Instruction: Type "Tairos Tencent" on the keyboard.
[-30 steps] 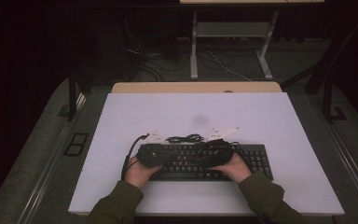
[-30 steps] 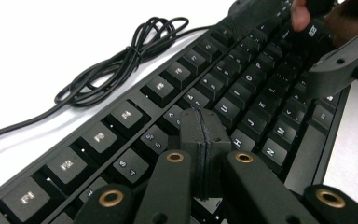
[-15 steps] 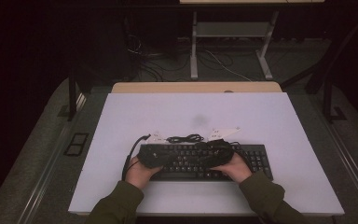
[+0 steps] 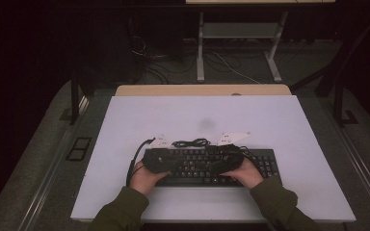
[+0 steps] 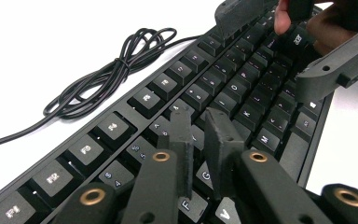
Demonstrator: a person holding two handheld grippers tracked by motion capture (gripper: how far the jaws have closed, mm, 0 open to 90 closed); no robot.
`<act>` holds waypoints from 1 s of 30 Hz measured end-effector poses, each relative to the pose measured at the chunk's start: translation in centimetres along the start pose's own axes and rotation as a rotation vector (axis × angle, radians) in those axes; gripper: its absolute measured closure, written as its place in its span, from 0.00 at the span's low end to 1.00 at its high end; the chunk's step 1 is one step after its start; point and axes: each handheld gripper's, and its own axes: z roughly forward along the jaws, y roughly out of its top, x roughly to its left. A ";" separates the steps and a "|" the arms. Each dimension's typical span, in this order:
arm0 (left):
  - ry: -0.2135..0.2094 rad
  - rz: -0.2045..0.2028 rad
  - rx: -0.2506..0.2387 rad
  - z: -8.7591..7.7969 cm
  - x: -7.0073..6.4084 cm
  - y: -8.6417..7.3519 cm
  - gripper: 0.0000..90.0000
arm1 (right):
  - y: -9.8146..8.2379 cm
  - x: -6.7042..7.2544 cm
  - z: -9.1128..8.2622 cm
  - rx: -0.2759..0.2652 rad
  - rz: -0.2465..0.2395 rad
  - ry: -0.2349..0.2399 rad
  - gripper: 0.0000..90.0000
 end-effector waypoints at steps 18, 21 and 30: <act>-0.021 0.005 -0.055 -1.8 0.2 -0.9 0.46 | -0.7 -1.1 -2.2 -0.039 0.034 -0.041 0.20; -0.018 0.018 -0.058 -2.3 0.2 -1.0 0.41 | -1.0 -1.4 -3.0 -0.050 0.044 -0.054 0.20; -0.006 0.013 -0.085 -3.2 0.3 -1.4 0.29 | -2.2 -1.9 -5.6 -0.077 0.051 -0.089 0.20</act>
